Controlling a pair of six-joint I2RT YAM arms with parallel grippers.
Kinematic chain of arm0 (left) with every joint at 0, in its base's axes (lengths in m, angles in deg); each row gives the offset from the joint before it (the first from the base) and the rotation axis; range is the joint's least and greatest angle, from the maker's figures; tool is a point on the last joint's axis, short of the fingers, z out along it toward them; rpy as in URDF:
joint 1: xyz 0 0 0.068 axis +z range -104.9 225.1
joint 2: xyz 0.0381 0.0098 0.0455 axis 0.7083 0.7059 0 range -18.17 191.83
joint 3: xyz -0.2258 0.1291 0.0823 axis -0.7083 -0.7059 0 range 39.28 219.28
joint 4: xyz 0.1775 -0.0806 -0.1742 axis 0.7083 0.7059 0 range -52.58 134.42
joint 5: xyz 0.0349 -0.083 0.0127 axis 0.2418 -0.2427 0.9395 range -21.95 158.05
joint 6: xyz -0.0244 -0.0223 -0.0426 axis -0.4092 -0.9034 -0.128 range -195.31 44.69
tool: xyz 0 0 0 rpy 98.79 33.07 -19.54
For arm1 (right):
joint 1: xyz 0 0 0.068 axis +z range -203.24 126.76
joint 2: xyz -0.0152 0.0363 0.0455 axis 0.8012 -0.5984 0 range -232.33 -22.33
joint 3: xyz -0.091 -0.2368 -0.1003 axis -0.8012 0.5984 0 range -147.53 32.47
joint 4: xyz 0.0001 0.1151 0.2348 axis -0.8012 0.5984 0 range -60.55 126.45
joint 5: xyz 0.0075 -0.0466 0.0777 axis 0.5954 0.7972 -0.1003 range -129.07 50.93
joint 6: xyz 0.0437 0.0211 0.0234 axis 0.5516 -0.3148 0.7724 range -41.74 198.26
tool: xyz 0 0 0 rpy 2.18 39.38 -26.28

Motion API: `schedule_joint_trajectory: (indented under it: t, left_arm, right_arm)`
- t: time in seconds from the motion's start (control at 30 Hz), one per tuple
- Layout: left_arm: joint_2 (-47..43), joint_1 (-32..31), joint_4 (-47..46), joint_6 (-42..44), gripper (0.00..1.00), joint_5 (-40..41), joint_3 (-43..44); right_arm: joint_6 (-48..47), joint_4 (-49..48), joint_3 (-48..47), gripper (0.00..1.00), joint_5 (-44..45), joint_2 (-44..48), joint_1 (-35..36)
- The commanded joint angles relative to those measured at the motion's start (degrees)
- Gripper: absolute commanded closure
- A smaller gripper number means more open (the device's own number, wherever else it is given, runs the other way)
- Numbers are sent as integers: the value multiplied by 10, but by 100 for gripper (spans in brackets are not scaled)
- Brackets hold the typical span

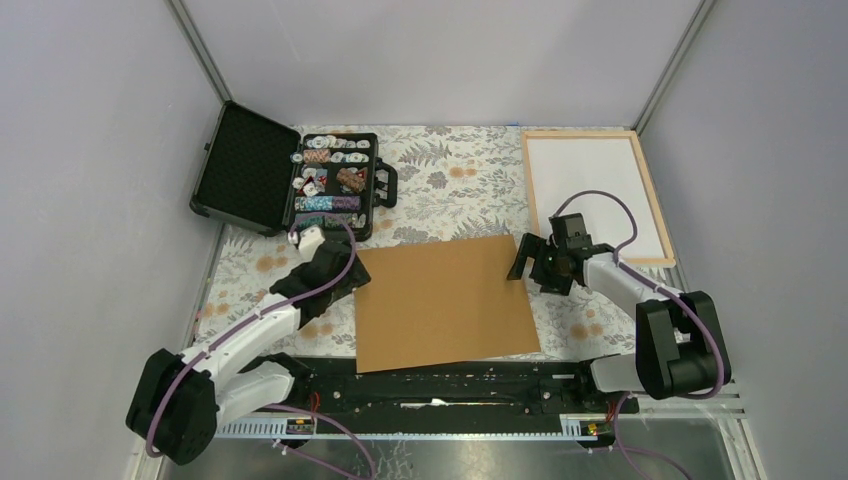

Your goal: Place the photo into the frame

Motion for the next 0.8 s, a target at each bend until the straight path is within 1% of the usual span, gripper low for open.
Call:
schedule_joint_trajectory:
  t: [0.0,0.17,0.27,0.5,0.7,0.77]
  left_arm:
    - [2,45,-97,-13,1,-37,-35]
    - [54,67,-155,-7,1,-89,-42]
    - [78,71,-172,-6,1,-117,-42]
    - [81,76,-229,-20,1,-219,-71]
    - [48,80,-305,-33,2,-383,-83]
    - [24,80,-316,-33,2,-421,-75]
  right_arm:
    - [-21,-29,-15,0,10,-22,0]
    - [-31,-57,-18,0,-25,-51,-1]
    - [-31,-80,-13,0,-42,-71,0]
    - [-13,-125,8,0,-96,-106,4]
    - [-1,-151,40,1,-145,-111,8]
    - [9,-154,55,1,-160,-100,8]
